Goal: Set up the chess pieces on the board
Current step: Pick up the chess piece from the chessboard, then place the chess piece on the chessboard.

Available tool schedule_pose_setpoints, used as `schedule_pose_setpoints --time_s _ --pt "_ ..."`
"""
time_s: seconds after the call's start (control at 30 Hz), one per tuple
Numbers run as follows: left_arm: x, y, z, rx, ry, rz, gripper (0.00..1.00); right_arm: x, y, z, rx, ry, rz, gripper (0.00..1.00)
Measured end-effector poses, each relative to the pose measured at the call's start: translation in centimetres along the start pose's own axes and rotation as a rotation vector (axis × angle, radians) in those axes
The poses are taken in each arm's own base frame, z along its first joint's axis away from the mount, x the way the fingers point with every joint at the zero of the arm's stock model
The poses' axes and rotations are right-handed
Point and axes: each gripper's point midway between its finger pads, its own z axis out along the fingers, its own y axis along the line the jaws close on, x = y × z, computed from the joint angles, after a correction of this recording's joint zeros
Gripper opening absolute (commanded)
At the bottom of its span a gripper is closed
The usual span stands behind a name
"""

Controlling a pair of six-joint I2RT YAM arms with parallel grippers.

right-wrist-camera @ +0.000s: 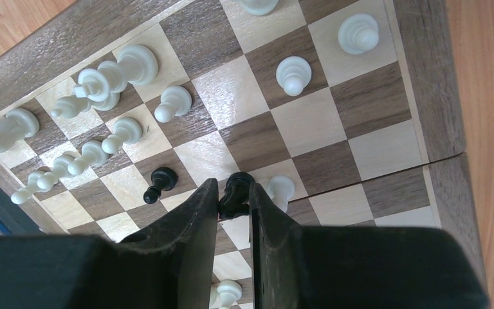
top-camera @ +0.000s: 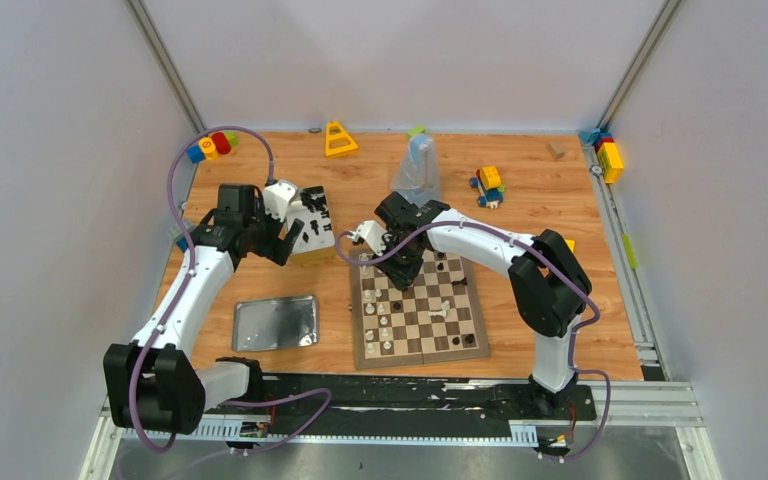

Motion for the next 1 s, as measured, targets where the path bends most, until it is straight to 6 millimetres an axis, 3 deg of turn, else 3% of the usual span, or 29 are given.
schedule_pose_setpoints --time_s 0.3,0.6,1.0 --pt "0.0 0.0 0.0 0.000 0.000 0.000 0.98 0.6 0.2 -0.5 0.001 0.021 0.005 0.10" --pt "0.0 0.0 0.0 0.000 0.000 0.000 0.98 0.7 -0.4 -3.1 0.044 -0.022 0.015 0.11" --pt "0.0 0.0 0.0 0.000 0.000 0.000 0.98 4.2 -7.4 -7.2 0.151 -0.081 0.202 0.11"
